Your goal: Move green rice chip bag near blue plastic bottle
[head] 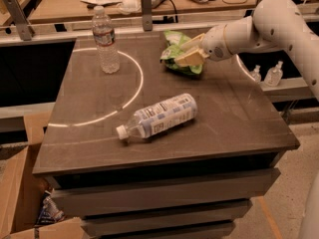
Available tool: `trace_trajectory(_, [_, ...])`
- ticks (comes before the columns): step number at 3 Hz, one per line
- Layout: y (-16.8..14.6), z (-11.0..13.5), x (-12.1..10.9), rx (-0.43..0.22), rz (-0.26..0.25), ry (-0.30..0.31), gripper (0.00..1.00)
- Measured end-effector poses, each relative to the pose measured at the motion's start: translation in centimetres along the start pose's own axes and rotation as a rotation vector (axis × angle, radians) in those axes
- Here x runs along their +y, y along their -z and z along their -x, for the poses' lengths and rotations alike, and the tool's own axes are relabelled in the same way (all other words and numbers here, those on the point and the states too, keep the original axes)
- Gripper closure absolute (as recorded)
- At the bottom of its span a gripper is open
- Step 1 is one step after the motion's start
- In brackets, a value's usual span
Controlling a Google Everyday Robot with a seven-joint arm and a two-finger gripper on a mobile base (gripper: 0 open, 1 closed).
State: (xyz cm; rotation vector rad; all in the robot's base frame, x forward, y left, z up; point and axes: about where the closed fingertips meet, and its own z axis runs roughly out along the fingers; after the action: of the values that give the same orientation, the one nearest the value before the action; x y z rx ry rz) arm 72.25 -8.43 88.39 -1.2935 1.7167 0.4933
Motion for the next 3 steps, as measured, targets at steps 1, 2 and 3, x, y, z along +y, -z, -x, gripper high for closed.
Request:
trace_trajectory(1, [0.8,0.3,0.4,-0.018,0.028,-0.022,1.0])
trace_trajectory(2, [2.8,-0.1,1.8,-0.033,0.086,-0.061,1.0])
trace_trajectory(3, [4.1,-0.6,2.9,-0.033,0.133,-0.082,1.0])
